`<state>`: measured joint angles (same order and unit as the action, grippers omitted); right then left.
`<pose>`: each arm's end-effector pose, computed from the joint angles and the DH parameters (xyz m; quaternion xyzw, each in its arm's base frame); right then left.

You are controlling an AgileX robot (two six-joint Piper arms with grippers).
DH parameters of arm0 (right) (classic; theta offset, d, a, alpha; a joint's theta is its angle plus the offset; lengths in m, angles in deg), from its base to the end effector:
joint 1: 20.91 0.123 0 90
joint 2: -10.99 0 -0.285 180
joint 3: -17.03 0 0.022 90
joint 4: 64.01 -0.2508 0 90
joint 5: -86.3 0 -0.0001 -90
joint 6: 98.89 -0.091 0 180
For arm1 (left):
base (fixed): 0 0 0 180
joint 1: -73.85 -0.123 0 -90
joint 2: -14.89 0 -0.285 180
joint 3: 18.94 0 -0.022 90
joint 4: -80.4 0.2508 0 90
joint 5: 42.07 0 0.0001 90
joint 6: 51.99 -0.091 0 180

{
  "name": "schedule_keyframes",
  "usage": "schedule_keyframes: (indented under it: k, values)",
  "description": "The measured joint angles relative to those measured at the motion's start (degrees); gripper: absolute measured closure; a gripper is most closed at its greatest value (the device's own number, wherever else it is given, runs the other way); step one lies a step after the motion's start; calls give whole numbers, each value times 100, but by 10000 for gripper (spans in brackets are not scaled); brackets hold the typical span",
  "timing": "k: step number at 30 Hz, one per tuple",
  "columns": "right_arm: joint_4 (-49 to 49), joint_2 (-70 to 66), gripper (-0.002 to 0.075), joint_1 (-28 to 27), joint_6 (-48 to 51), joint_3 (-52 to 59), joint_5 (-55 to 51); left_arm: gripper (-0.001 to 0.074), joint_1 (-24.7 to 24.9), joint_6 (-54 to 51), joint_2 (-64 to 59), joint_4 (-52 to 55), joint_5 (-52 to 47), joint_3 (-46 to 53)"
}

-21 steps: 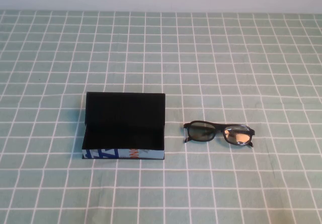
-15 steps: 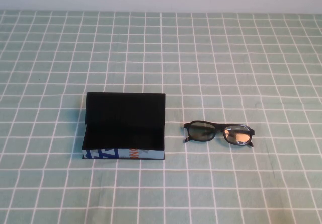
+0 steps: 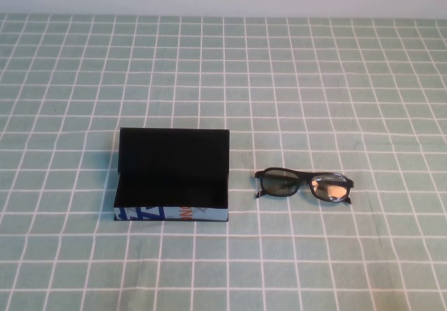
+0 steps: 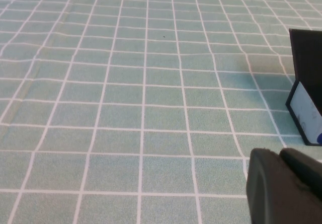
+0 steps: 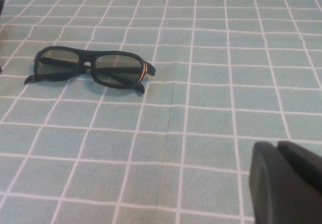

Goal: Return glasses to glasses case

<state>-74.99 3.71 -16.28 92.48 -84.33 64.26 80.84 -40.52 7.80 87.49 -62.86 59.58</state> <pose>0.0517 0.0107 0.1714 -0.0619 0.8043 0.0466 0.5891 0.0529 -0.0025 0.1738 0.0019 0.7999 -0.0444 0.5985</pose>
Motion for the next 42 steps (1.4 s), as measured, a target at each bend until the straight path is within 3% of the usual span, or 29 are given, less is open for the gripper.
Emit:
schedule_keyframes:
  k: [20,31,42]
  values:
    - [-37,0,737,0,0,10,241,733,0,-22,0,191,121,9]
    - [-674,0,737,0,0,10,2170,734,0,-22,0,167,2438,23]
    - [-500,0,737,0,0,10,4778,733,0,-22,0,167,3013,23]
